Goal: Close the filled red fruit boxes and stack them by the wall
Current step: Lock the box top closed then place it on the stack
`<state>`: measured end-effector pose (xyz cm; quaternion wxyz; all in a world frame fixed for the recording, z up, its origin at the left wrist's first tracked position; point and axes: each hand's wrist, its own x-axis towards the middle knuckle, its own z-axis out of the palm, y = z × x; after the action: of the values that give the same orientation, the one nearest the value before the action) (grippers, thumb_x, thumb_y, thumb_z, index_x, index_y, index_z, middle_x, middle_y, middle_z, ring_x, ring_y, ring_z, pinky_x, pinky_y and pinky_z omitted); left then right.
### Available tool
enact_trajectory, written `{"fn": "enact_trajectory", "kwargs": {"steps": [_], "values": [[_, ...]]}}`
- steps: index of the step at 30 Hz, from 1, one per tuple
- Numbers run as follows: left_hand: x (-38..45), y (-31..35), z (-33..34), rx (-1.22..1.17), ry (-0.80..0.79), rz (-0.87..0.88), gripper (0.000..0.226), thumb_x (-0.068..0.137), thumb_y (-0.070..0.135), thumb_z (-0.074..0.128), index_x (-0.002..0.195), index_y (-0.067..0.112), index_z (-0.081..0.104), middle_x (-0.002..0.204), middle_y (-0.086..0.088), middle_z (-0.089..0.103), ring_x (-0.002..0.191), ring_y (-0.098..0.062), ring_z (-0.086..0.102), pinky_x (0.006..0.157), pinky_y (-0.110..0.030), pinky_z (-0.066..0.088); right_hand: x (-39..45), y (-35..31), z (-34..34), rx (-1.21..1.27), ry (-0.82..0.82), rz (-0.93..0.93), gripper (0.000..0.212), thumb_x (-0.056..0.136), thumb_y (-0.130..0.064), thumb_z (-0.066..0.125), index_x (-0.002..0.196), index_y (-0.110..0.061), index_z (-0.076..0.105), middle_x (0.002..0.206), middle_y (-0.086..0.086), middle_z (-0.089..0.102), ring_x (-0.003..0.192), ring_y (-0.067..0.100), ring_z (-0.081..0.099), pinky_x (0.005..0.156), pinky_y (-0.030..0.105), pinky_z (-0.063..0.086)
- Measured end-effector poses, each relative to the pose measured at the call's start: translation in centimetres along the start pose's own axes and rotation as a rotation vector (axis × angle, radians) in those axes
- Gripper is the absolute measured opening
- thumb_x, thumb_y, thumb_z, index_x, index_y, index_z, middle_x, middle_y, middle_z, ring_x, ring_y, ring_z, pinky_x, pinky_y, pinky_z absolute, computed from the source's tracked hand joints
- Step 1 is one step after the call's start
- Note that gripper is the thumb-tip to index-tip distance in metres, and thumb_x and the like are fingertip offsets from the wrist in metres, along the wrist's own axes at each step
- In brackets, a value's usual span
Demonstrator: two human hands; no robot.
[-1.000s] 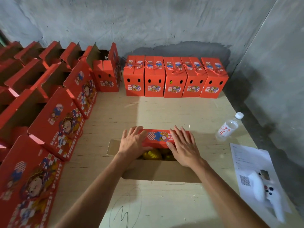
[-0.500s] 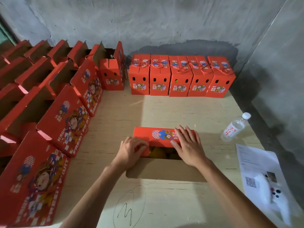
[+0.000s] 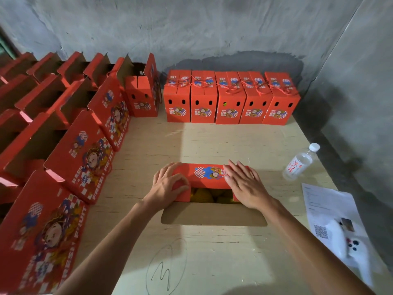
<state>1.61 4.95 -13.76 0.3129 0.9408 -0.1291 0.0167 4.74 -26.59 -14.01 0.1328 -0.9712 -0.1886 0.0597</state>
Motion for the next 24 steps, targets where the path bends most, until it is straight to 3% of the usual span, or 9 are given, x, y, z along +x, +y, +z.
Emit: {"fn": "enact_trajectory", "kwargs": {"steps": [5,13,17,20,22,24], "values": [[-0.5,-0.2,0.3,-0.222,-0.022,0.050,0.014,0.097,0.023,0.071,0.111,0.023,0.071,0.162,-0.004,0.036,0.157,-0.019,0.017,0.128,-0.041,0.016,-0.5,0.4,0.4,-0.051,0.060,-0.048,0.059,0.108,-0.050,0.008,0.164,-0.034,0.015,0.172,-0.014,0.003,0.158,0.009,-0.004,0.127,0.037,0.001],[-0.2,-0.5,0.8,-0.216,-0.042,0.019,0.016,0.098,0.023,0.070,0.110,0.025,0.079,0.166,-0.001,0.030,0.158,-0.019,0.012,0.127,-0.037,0.014,-0.5,0.1,0.4,-0.117,0.042,-0.057,0.064,0.106,-0.057,0.013,0.164,-0.029,0.011,0.173,-0.008,0.003,0.159,0.017,-0.001,0.127,0.041,0.000],[0.0,-0.4,0.8,-0.146,-0.071,0.020,0.011,0.097,0.024,0.070,0.106,0.026,0.077,0.165,-0.003,0.030,0.156,-0.025,0.014,0.126,-0.046,0.016,-0.1,-0.3,0.5,-0.165,0.097,-0.043,0.075,0.098,-0.072,0.035,0.159,-0.028,0.027,0.163,-0.006,0.028,0.151,0.023,0.026,0.122,0.045,0.017],[1.1,0.3,-0.1,-0.020,-0.072,0.067,0.010,0.095,0.032,0.069,0.103,0.032,0.075,0.157,0.002,0.042,0.145,-0.026,0.027,0.117,-0.056,0.031,0.6,-0.7,0.3,-0.157,0.158,0.002,0.081,0.089,-0.081,0.044,0.153,-0.031,0.038,0.151,-0.009,0.042,0.139,0.019,0.038,0.112,0.044,0.024],[2.0,0.9,-0.4,0.052,-0.086,0.089,0.018,0.095,0.038,0.066,0.112,0.032,0.070,0.150,0.007,0.048,0.138,-0.022,0.035,0.111,-0.058,0.036,1.0,-0.6,0.2,-0.139,0.177,0.010,0.086,0.084,-0.086,0.046,0.150,-0.031,0.043,0.146,-0.009,0.047,0.135,0.019,0.042,0.109,0.044,0.026],[2.9,1.3,-0.2,0.027,-0.101,0.033,0.047,0.092,0.042,0.072,0.134,0.029,0.055,0.150,0.004,0.047,0.136,-0.020,0.040,0.112,-0.055,0.036,1.1,-0.5,0.3,-0.148,0.207,0.001,0.087,0.082,-0.088,0.045,0.147,-0.030,0.046,0.142,-0.008,0.050,0.131,0.020,0.046,0.108,0.044,0.028]]}}
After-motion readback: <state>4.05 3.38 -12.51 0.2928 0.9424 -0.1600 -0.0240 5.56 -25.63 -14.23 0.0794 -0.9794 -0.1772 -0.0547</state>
